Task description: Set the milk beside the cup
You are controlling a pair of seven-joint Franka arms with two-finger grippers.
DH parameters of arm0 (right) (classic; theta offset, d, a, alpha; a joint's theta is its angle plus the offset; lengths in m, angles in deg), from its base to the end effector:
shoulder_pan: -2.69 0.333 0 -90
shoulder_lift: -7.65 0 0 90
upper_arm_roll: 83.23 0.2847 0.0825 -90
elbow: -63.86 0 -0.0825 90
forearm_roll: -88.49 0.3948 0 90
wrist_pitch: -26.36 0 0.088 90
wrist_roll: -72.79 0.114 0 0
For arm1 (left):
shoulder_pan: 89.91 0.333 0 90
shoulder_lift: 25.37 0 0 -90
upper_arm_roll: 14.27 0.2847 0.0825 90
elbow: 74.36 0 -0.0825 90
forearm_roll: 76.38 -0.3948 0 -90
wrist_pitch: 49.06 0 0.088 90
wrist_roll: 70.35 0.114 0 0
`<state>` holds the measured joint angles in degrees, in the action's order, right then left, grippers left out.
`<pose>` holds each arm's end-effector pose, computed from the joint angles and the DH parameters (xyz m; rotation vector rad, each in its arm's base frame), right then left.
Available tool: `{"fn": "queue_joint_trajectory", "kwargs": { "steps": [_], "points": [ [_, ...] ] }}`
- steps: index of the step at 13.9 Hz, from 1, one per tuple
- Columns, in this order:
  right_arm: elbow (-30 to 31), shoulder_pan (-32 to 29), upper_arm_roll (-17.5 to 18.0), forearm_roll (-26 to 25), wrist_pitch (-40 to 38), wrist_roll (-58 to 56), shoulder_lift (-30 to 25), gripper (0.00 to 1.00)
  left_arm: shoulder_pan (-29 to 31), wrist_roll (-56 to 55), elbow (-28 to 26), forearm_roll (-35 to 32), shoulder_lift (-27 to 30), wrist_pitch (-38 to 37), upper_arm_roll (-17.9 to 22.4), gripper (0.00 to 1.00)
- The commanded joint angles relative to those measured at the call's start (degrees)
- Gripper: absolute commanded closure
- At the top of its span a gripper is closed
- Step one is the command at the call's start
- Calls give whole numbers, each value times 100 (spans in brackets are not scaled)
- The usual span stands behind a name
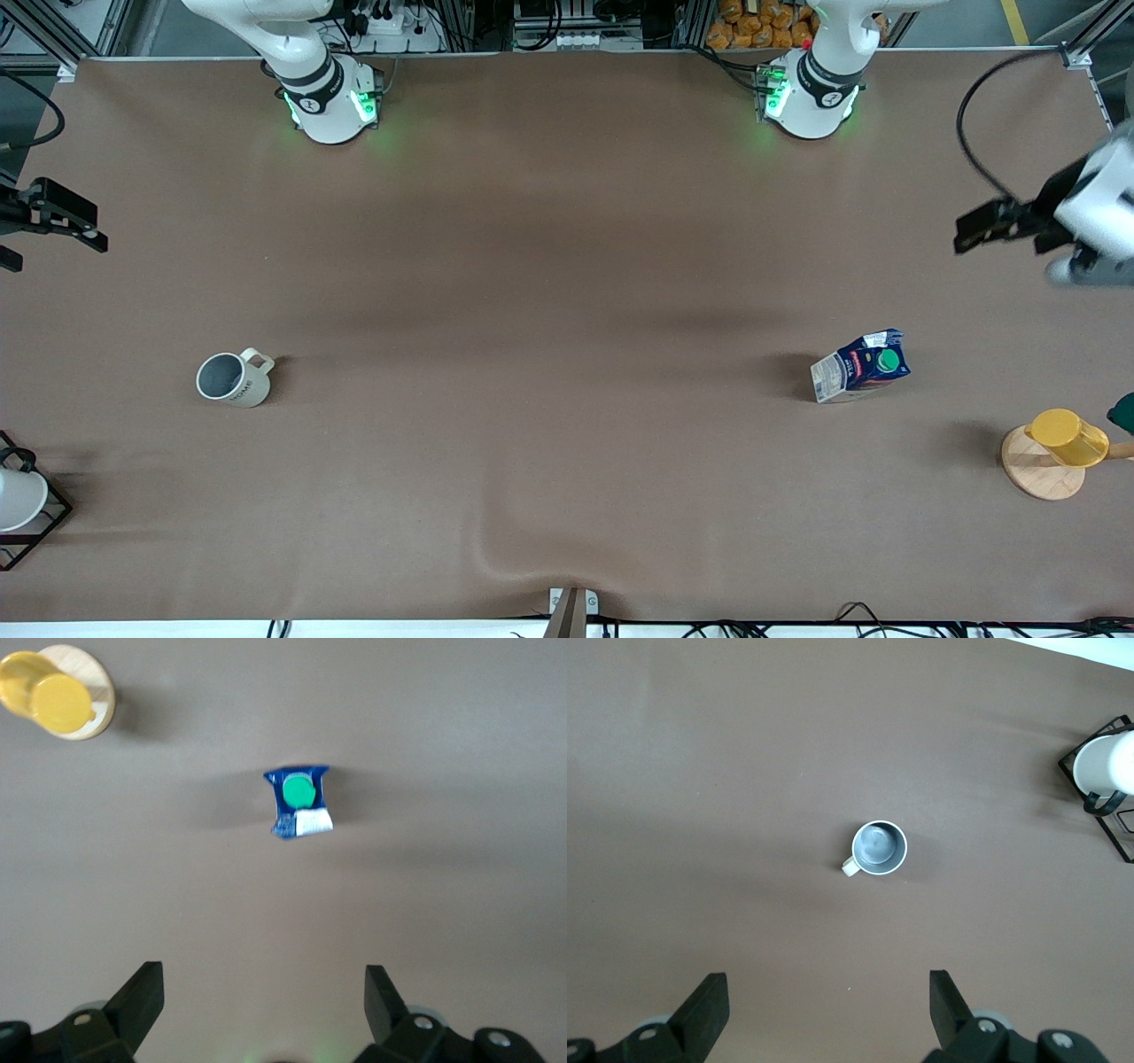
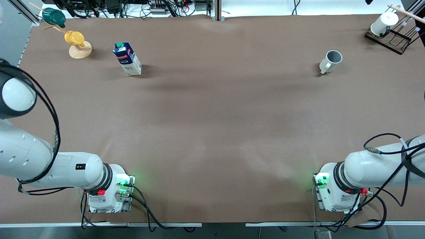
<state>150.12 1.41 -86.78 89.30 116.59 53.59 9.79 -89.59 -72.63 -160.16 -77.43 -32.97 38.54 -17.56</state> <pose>0.5751 -0.0463 0.5968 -3.1116 -0.3926 -0.0530 0.5938 -0.0268 0.5410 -3.1223 0.0189 0.1569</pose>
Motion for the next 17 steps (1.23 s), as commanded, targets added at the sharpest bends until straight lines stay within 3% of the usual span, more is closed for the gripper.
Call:
{"fn": "queue_joint_trajectory", "kwargs": {
  "steps": [1,3,9,12,17],
  "points": [
    [-30,-74,-5,59,-40,31,268,0,30,-44,81,-62,-529,388,-13,0],
    [-56,-74,-14,59,-49,22,944,0,-5,-53,72,-36,-794,512,-13,0],
    [-30,-215,-23,59,74,-4,1429,0,-127,-727,-112,26,-1252,924,-22,0],
    [258,-346,-23,59,617,-48,1667,0,-146,-747,-586,17,-1340,1706,-22,0],
    [418,-540,-32,51,1260,-48,2203,0,-137,-659,-666,-62,-1621,1910,-22,0]
  ]
}}
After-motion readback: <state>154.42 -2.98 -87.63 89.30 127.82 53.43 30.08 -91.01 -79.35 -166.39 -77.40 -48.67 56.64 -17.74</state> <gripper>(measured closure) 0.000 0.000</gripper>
